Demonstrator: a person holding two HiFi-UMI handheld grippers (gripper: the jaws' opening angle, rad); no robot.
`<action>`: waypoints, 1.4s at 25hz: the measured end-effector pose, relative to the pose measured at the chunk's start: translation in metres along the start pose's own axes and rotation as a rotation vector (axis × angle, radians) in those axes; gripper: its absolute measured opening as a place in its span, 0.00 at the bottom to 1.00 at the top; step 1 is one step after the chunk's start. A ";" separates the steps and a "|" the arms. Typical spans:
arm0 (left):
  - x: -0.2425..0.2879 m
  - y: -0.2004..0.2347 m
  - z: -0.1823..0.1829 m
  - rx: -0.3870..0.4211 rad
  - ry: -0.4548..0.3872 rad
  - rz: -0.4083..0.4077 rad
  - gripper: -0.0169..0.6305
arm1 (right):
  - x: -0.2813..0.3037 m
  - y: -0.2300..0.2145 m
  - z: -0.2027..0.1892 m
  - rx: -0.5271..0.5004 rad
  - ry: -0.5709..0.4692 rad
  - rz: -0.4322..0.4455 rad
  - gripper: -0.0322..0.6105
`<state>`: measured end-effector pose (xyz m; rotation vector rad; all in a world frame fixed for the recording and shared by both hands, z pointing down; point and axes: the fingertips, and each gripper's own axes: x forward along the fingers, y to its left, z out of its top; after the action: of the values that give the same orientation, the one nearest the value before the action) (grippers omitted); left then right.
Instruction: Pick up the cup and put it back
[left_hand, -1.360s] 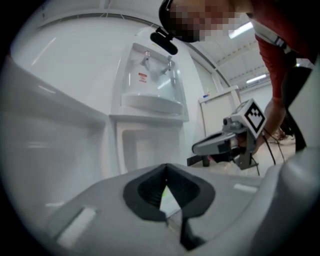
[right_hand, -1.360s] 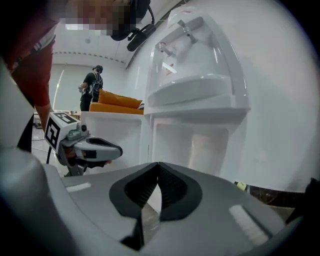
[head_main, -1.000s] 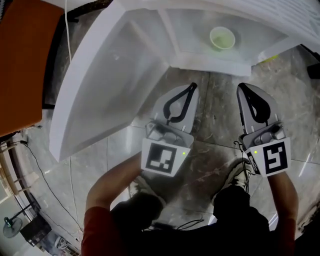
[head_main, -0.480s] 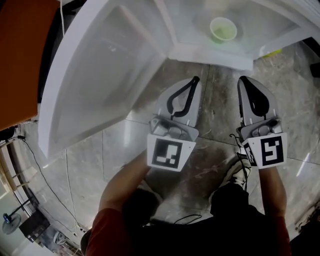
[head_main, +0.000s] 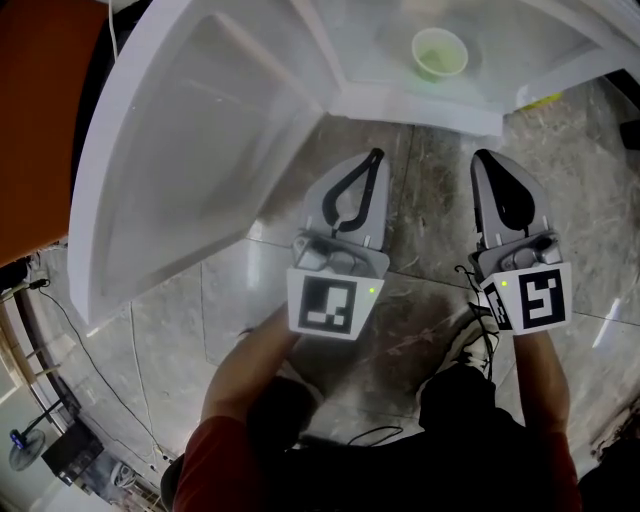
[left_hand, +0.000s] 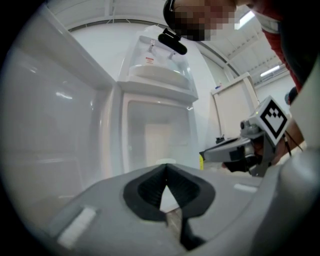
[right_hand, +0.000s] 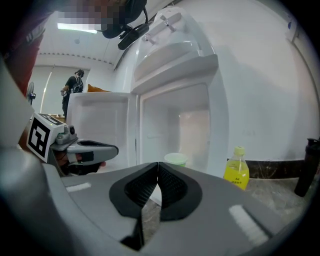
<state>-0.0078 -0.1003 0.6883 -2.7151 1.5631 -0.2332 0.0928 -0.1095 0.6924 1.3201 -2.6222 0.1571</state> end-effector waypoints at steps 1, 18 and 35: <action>0.000 -0.001 -0.001 0.006 0.003 -0.003 0.03 | 0.000 -0.001 -0.002 0.005 0.002 -0.004 0.05; 0.001 -0.002 -0.008 -0.001 0.022 -0.006 0.03 | 0.019 -0.004 -0.017 0.022 0.031 -0.005 0.06; 0.003 -0.002 -0.021 -0.004 0.053 -0.006 0.03 | 0.058 -0.014 -0.026 0.024 0.040 -0.017 0.20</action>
<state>-0.0072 -0.1007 0.7099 -2.7393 1.5701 -0.3043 0.0738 -0.1586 0.7310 1.3324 -2.5836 0.2101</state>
